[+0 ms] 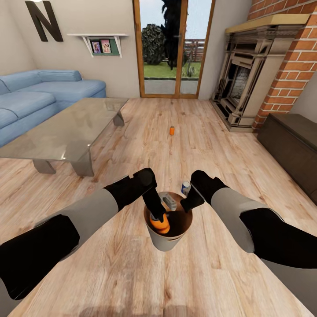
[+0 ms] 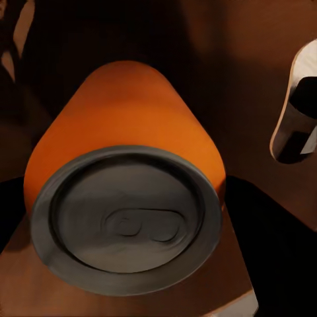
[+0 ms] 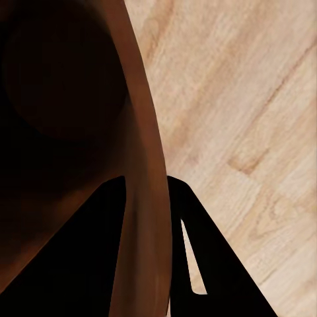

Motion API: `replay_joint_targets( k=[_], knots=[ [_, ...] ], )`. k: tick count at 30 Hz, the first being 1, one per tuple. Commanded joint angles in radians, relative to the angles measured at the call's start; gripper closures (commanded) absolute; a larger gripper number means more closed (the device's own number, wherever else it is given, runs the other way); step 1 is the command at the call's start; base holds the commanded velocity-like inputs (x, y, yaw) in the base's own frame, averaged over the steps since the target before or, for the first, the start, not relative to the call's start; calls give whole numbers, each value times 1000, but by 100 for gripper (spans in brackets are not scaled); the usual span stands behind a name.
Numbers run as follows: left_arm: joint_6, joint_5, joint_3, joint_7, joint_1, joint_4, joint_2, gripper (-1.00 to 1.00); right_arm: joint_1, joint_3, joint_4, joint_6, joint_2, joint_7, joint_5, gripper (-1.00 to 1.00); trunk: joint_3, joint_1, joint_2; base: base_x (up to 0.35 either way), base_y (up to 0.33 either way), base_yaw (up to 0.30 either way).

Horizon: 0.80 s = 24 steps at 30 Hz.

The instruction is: Put the three can of soda from the living room inside the tash can in the kitchen.

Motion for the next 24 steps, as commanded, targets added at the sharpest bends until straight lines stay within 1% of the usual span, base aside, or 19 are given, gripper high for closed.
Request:
replay_joint_targets(
  k=[1, 9, 10, 18, 19, 22, 24],
  knots=[
    [0, 0, 0, 4, 1, 0, 0, 100, 0, -12, 0, 5, 0, 2, -22, 100, 0, 0, 0, 0, 0, 0],
    [0, 2, 0, 7, 1, 0, 1, 100, 0, -12, 0, 5, 0, 2, -22, 100, 0, 0, 0, 0, 0, 0],
    [0, 2, 0, 7, 1, 0, 2, -100, 0, -12, 0, 5, 0, 2, -22, 100, 0, 0, 0, 0, 0, 0],
    [0, 2, 0, 9, 1, 0, 5, -100, 0, -16, 0, 5, 0, 2, -24, 100, 0, 0, 0, 0, 0, 0],
    [0, 3, 0, 8, 1, -1, 5, -100, 0, -31, 1, 5, -1, 2, -23, 100, 0, 0, 0, 0, 0, 0],
    [0, 3, 0, 8, 1, -4, 6, -100, 0, -59, 6, 5, -3, 2, -23, 100, 0, 0, 0, 0, 0, 0],
    [0, 4, 0, 7, 0, -7, 8, -100, 0, -68, 9, 5, -3, 2, -23, 100, 0, 0, 0, 0, 0, 0]
  ],
)
